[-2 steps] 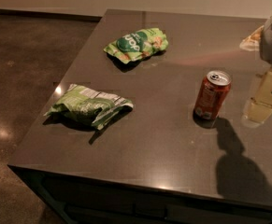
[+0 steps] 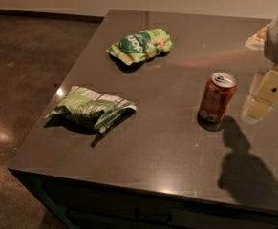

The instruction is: Knock coke can over

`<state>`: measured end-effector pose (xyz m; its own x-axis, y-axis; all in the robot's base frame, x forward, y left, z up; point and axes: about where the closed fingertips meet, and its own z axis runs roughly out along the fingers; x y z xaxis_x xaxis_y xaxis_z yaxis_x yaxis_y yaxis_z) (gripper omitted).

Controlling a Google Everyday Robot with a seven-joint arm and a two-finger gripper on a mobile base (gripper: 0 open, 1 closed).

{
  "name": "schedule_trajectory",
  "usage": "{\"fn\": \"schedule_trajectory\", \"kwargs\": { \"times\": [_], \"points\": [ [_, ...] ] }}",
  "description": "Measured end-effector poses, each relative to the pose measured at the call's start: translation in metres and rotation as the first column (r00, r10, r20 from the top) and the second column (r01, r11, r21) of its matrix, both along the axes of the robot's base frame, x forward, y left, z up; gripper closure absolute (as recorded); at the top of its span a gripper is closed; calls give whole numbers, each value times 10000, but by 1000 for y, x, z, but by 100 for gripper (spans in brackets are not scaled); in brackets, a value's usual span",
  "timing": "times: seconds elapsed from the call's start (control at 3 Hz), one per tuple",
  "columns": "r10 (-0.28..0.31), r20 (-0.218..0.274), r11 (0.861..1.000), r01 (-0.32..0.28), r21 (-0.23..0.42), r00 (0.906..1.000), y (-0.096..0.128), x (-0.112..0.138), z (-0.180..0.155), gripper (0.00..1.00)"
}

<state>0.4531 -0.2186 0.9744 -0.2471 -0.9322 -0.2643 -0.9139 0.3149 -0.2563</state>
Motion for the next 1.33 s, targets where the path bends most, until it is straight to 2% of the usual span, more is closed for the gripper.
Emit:
{"fn": "schedule_trajectory", "kwargs": {
  "times": [0.33,0.67,1.0,1.33],
  "points": [
    [-271,146,9963,259,820,9995,-4,25,-9,0],
    [-307,-53,9876,312,1539,9995,-4,47,-24,0],
    [-187,-419,9759,274,2166,9989,1,57,-40,0],
    [335,-498,9531,-170,3021,9982,15,63,-61,0]
  ]
}}
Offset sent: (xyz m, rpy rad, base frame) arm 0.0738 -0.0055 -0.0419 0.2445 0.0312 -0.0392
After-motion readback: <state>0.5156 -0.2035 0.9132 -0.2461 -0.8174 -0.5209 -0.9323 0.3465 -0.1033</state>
